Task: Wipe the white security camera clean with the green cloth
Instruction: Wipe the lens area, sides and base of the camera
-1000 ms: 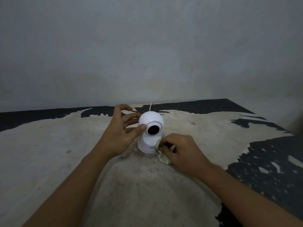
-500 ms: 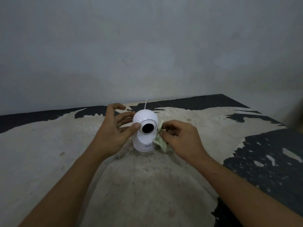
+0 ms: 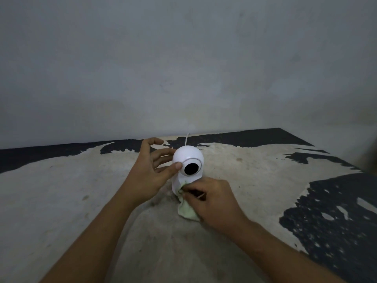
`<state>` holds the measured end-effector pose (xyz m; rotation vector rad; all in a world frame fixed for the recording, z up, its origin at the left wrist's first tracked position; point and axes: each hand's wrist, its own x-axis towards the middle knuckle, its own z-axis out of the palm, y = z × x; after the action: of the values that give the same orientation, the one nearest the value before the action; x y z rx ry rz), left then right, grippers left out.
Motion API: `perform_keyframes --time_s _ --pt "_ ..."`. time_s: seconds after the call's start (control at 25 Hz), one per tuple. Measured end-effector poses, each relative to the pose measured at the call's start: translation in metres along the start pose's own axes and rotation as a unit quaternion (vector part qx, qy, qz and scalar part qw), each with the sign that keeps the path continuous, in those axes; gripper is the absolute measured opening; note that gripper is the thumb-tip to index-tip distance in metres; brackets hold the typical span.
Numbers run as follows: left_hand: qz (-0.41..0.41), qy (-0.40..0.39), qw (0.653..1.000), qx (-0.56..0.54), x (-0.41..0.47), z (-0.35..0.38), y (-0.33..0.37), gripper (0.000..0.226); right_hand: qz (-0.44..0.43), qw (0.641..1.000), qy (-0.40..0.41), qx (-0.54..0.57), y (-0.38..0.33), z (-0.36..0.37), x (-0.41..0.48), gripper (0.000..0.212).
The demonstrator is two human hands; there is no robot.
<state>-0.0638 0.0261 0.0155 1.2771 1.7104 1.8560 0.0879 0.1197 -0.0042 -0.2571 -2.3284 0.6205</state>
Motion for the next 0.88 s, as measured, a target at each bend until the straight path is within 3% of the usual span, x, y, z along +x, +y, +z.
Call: perform_keyframes --time_s 0.16,0.32,0.36,0.52,0.64,0.8,0.88 --pt "-0.003 -0.005 1.000 -0.006 0.000 -0.001 -0.001 0.061 -0.033 0.995 0.062 -0.070 0.005 -0.003 0.007 0.011" --pt "-0.005 -0.006 1.000 -0.015 0.001 -0.003 -0.003 0.057 -0.042 0.990 -0.067 -0.114 0.002 0.008 -0.003 0.015" --pt "-0.007 -0.008 1.000 -0.014 0.001 -0.004 -0.003 0.057 -0.052 0.990 -0.071 -0.108 0.000 0.009 -0.003 0.016" --pt "-0.008 -0.011 1.000 -0.002 0.000 -0.005 -0.002 0.056 -0.084 0.984 0.035 -0.154 -0.007 0.004 0.009 0.026" --pt "-0.007 -0.009 1.000 0.001 0.000 -0.005 -0.003 0.055 -0.085 0.973 -0.013 -0.216 -0.010 0.012 0.006 0.022" --pt "-0.004 -0.013 1.000 -0.008 -0.001 -0.007 -0.004 0.055 -0.038 0.976 -0.114 -0.184 -0.002 0.013 -0.003 0.019" --pt "-0.003 -0.006 1.000 -0.015 -0.001 -0.009 -0.004 0.051 -0.039 0.988 -0.069 -0.136 -0.003 0.003 0.000 0.018"
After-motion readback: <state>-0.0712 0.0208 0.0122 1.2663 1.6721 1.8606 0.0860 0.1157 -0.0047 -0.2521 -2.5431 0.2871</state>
